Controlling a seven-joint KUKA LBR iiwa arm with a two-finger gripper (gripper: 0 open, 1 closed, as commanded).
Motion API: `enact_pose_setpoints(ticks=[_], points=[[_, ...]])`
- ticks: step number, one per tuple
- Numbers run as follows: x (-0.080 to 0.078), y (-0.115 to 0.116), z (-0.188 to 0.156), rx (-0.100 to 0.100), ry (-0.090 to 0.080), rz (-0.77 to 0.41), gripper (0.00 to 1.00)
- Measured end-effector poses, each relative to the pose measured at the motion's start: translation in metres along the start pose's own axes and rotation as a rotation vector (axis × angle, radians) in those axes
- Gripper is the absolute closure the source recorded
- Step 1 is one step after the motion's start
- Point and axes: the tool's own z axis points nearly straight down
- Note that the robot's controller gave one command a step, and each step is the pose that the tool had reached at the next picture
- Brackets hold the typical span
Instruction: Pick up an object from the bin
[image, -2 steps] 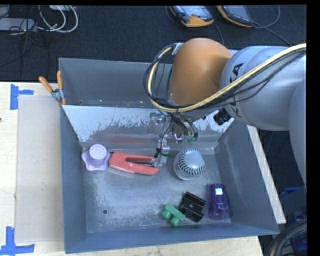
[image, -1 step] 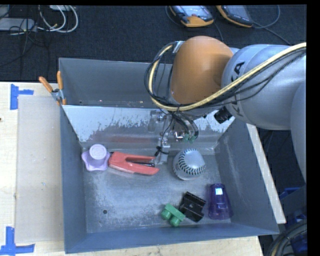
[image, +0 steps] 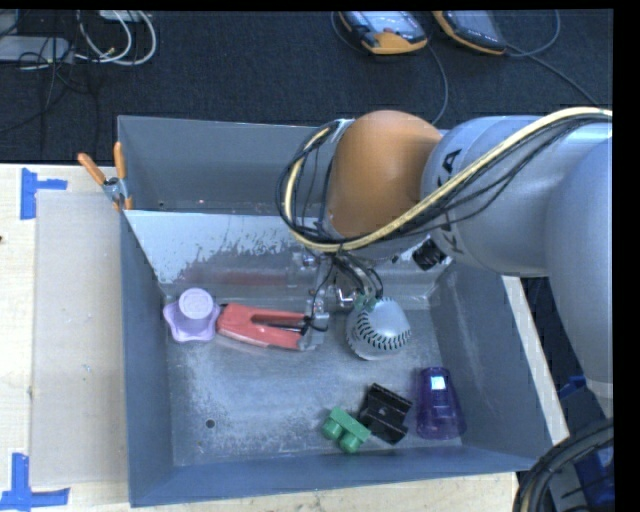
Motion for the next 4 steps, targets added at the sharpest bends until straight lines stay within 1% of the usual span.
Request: enact_pose_setpoints(ticks=[1,2,4], points=[[0.006,0.026,0.055,0.001,0.004,0.080,0.00],[-0.003,0.002,0.094,0.000,-0.003,0.101,1.00],[-0.003,0.002,0.094,0.000,-0.002,0.102,1.00]])
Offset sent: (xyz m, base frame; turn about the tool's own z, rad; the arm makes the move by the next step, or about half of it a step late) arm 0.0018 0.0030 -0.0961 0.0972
